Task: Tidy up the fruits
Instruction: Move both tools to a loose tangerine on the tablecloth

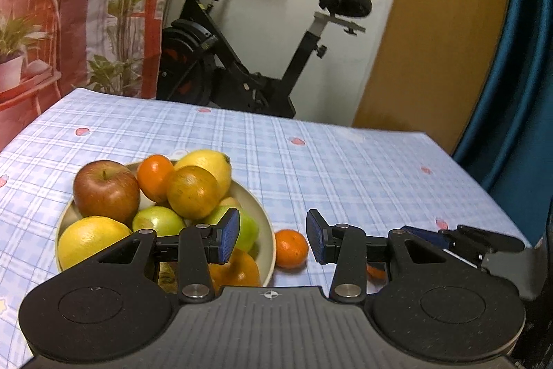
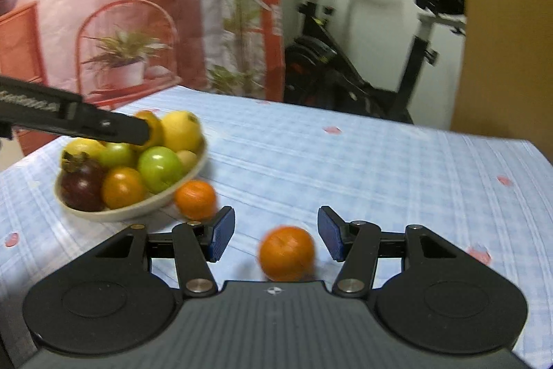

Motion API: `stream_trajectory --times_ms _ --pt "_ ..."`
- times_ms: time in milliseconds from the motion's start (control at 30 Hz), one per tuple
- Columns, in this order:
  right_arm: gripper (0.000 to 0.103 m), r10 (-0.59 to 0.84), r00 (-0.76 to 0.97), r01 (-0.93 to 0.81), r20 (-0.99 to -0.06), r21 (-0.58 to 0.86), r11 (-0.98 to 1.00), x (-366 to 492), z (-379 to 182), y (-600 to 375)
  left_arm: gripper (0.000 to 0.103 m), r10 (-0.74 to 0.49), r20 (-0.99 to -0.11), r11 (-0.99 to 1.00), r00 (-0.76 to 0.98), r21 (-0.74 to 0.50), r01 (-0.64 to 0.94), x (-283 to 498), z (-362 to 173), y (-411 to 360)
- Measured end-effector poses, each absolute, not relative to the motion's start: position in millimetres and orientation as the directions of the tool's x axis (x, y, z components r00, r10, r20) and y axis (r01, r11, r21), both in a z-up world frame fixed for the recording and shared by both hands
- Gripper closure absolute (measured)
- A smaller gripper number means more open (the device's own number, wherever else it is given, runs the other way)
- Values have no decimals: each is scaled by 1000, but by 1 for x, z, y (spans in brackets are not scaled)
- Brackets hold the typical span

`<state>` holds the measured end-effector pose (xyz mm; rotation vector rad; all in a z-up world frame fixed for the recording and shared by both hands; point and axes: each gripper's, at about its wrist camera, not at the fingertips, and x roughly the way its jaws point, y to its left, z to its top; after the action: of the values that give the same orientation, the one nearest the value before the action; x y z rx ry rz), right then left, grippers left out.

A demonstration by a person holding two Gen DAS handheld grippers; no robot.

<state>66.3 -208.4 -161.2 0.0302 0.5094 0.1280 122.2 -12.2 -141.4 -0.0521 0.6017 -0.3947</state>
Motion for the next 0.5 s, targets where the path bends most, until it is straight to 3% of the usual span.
stream_trajectory --times_ms 200,300,500 --pt "48 153 828 -127 -539 84 988 67 -164 -215 58 -371 -586 914 720 -92 396 122 -148 -28" --pt "61 158 817 -139 -554 76 987 67 -167 -213 59 -368 -595 902 715 -42 430 124 -149 -36" --pt "62 177 826 -129 -535 125 984 66 -166 -220 59 -341 -613 869 713 83 488 133 -152 -51"
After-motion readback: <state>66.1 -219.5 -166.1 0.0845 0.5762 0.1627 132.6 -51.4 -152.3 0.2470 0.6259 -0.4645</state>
